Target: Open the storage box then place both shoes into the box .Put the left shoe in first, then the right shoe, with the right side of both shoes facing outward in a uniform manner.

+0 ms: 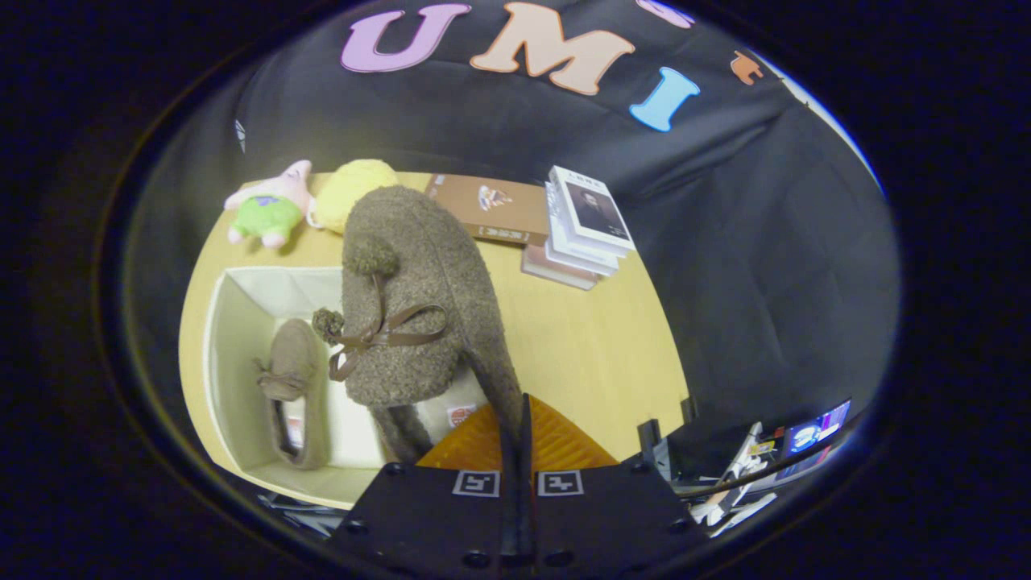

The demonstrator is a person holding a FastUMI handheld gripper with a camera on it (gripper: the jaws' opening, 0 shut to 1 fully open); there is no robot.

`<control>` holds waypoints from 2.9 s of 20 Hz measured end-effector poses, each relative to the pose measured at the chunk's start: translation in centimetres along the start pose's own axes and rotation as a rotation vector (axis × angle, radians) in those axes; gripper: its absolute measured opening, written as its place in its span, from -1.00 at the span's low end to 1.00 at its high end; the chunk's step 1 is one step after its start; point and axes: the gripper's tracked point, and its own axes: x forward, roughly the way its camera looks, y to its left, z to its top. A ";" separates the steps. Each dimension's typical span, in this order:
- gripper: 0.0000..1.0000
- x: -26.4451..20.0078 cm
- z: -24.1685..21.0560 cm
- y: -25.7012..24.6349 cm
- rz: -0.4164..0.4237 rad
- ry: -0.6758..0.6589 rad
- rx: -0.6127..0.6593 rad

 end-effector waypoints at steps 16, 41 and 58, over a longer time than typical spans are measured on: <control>-0.93 3.9 -4.9 12.3 0.091 0.164 0.006; 0.52 0.0 -4.7 10.9 0.343 0.152 0.179; 0.79 3.3 6.1 -12.0 0.177 -0.578 0.360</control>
